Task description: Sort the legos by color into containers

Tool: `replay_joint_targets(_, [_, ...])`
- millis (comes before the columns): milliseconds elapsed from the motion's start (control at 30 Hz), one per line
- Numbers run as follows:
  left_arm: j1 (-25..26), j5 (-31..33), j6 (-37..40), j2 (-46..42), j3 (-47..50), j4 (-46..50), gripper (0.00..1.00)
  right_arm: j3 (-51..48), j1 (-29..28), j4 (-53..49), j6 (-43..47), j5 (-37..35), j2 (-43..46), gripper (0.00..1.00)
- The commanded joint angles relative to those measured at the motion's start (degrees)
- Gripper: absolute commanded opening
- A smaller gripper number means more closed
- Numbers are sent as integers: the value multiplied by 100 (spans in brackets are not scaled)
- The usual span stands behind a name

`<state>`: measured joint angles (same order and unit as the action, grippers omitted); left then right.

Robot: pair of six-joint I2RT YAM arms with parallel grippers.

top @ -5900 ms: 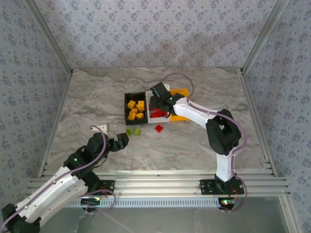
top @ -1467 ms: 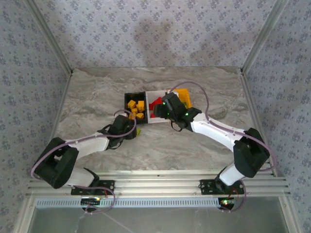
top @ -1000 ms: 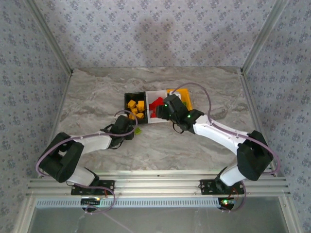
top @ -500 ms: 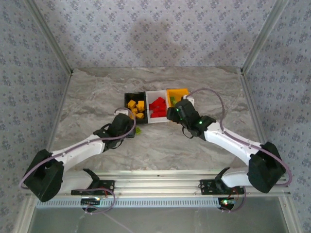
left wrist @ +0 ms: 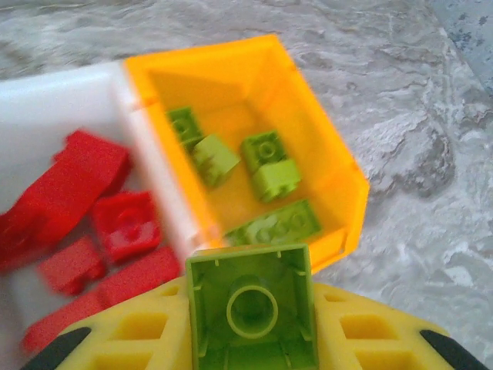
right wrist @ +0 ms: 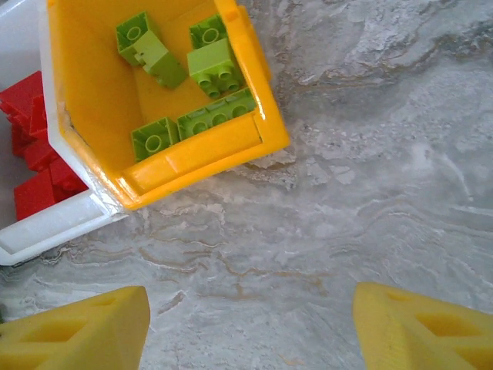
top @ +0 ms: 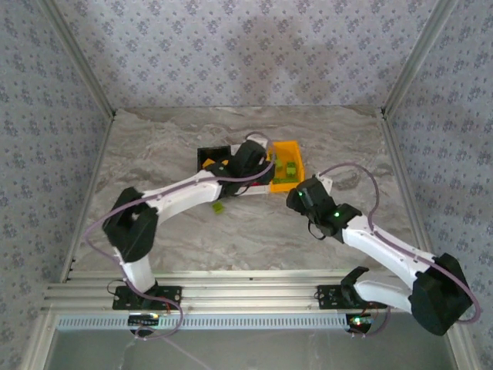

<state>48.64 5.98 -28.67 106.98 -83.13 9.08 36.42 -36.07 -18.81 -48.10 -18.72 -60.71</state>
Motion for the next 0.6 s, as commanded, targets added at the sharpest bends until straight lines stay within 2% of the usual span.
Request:
replay_joint_targets(0, [-7, -225, 211, 570, -789, 321, 31, -156, 57, -340, -168, -180, 245, 72])
replay_joint_targets(200, [-10, -397, 188, 1515, -1870, 524, 35, -223, 111, -331, -108, -141, 347, 72])
replay_joint_targets(233, [-16, -419, 162, 1632, -2021, 546, 39, -223, 111, -302, -102, -132, 349, 72])
replay_joint_targets(333, [-22, -465, 68, 1762, -2258, 538, 62, -247, 109, -199, -90, -83, 322, 72])
replay_joint_targets(433, [-30, -450, 36, 1459, -2058, 370, 72, -239, 101, -156, -93, -12, 281, 73])
replay_joint_targets(567, [-53, -361, 6, 455, -978, -240, 82, -225, 48, 83, 68, 223, 167, 73])
